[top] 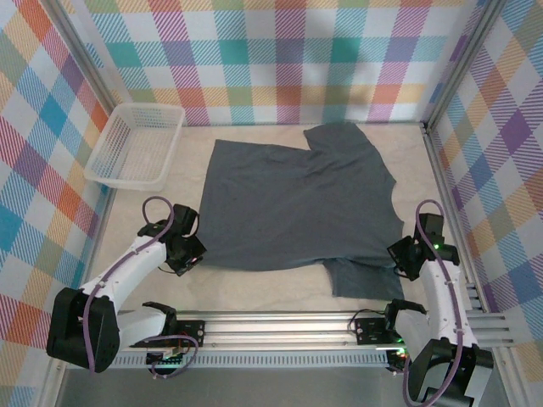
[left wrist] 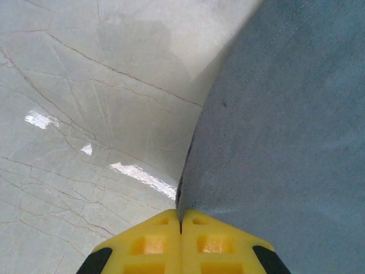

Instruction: Fold the inside-out t-shirt

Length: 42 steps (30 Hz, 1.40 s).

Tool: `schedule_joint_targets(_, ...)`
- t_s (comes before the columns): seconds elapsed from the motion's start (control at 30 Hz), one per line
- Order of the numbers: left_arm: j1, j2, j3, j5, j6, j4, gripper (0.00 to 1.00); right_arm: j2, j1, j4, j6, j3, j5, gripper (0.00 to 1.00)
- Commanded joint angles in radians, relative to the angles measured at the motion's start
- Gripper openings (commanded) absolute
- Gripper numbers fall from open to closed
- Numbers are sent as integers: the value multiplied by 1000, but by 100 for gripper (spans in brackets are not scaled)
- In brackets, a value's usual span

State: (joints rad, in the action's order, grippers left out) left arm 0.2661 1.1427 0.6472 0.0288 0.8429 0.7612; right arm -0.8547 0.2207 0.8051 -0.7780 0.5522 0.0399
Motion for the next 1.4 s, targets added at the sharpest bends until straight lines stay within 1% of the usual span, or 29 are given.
schedule_joint_targets(0.0,-5,-59,63,-19,-15,19,0,-32,-2,7,17,65,-36,1)
schedule_joint_targets(0.07,-7,-74,112,-44,-8,-2,0,-70,-2,4,36,130,-33,1)
schedule_joint_targets(0.13,-8,-52,163,-71,-11,-21,0,-104,-2,-8,50,182,-23,1)
schedule_joint_targets(0.3,-33,98,270,-114,-48,-75,0,-231,-2,-68,80,275,-16,0)
schedule_joint_targets(0.53,-80,249,359,-123,-75,-172,0,-366,-3,-146,95,336,-19,0)
schedule_joint_targets(0.67,-83,350,423,-78,-108,-202,0,-433,-3,-173,102,369,-26,0)
schedule_joint_targets(0.87,-87,482,471,-88,-128,-240,0,-515,-2,-212,101,418,-12,0)
schedule_joint_targets(0.97,-88,549,482,-87,-132,-260,0,-594,-2,-259,135,434,-49,3)
schedule_joint_targets(1.07,-90,610,490,-92,-124,-279,1,-687,-4,-263,148,457,-47,4)
schedule_joint_targets(1.13,-90,631,503,-88,-125,-286,3,-745,-4,-289,180,477,-99,9)
schedule_joint_targets(1.17,-89,634,509,-90,-125,-284,4,-771,-4,-276,197,503,-124,12)
schedule_joint_targets(1.2,-90,632,515,-98,-125,-278,6,-798,-4,-242,214,538,-144,17)
schedule_joint_targets(1.27,-90,616,535,-121,-125,-244,20,-806,-3,-178,215,573,-128,38)
schedule_joint_targets(1.3,-90,604,543,-131,-130,-224,28,-787,-3,-159,202,569,-101,43)
schedule_joint_targets(1.37,-90,552,554,-141,-149,-188,40,-686,-2,-127,144,513,-24,49)
